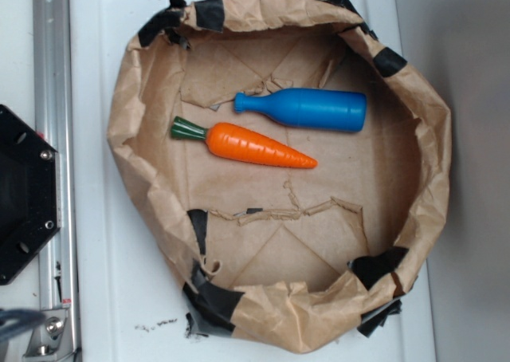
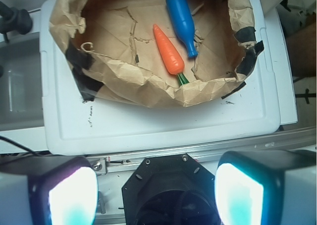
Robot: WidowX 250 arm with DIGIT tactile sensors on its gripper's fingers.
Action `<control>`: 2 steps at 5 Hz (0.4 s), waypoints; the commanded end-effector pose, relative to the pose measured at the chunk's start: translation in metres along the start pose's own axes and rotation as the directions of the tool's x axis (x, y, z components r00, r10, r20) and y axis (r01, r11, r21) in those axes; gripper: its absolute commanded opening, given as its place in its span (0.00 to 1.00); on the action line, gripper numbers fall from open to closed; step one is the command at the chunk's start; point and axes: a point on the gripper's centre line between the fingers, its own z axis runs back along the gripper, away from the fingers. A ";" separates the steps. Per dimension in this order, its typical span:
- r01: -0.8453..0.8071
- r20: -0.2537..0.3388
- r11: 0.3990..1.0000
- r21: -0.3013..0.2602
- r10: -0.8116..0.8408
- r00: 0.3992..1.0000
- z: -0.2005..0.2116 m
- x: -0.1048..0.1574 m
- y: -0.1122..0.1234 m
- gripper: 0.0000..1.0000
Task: Grab the carrot.
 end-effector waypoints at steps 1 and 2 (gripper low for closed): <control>0.000 0.000 1.000 0.000 0.000 1.000 0.000 0.000 0.000 1.00; 0.025 -0.005 0.998 0.055 -0.025 1.000 -0.043 0.047 0.019 1.00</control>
